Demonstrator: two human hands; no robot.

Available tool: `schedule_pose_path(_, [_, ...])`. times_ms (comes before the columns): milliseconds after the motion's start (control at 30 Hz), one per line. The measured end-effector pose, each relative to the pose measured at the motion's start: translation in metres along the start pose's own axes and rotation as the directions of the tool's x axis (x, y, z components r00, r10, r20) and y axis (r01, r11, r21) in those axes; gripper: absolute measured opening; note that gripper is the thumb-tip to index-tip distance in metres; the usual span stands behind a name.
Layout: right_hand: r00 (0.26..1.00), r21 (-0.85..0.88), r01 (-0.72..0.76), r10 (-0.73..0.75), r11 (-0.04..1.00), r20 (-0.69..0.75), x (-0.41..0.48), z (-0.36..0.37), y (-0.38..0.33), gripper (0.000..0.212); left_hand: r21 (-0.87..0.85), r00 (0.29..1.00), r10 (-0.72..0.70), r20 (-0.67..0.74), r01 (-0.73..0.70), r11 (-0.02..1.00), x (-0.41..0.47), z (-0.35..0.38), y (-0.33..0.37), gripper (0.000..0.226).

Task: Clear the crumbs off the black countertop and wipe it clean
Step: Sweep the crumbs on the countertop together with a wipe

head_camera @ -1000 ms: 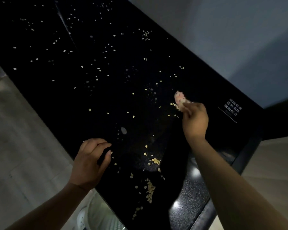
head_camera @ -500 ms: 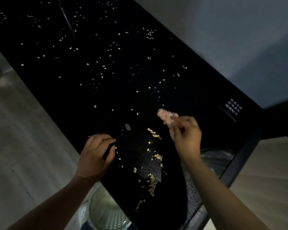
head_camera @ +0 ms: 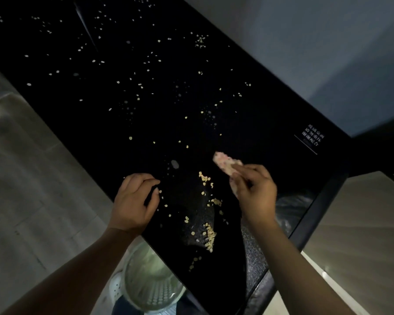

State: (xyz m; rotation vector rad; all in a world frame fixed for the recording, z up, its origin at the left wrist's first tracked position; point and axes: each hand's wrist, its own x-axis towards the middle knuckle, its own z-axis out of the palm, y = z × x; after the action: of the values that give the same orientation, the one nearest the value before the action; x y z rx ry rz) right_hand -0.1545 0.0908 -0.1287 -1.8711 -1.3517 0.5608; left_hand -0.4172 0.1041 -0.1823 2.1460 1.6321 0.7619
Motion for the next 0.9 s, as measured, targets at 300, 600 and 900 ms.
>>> schedule_pose_path(300, [0.937, -0.054, -0.288, 0.27, 0.956, -0.219, -0.08, -0.007, 0.022, 0.025, 0.009, 0.992, 0.029, 0.123, -0.031, 0.999, -0.001, -0.017, 0.009, 0.034])
schedule_pose_path(600, [0.933, 0.157, -0.295, 0.32, 0.942, -0.166, -0.092, 0.041, -0.022, 0.021, -0.038, 0.959, 0.081, 0.272, -0.074, 0.997, -0.02, -0.049, 0.005, 0.038])
schedule_pose_path(900, [0.87, -0.022, -0.396, 0.367, 0.918, -0.329, -0.169, 0.003, -0.002, 0.023, 0.08, 0.924, 0.041, 0.38, -0.077, 0.994, -0.052, -0.078, -0.008, 0.048])
